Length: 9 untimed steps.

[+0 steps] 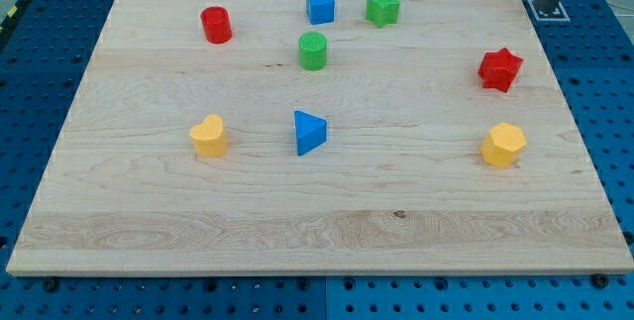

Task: Move the green star close to the blue cube

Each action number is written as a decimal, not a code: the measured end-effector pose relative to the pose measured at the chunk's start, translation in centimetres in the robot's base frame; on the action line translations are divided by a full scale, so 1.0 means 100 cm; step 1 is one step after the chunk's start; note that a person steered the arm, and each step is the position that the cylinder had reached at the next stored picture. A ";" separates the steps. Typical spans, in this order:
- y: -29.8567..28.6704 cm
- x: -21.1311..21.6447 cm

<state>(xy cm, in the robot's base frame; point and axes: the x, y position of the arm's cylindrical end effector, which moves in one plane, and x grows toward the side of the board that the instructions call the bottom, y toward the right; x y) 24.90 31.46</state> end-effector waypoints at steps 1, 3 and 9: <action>-0.019 0.002; -0.037 0.011; -0.128 0.032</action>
<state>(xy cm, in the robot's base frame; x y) 28.09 18.69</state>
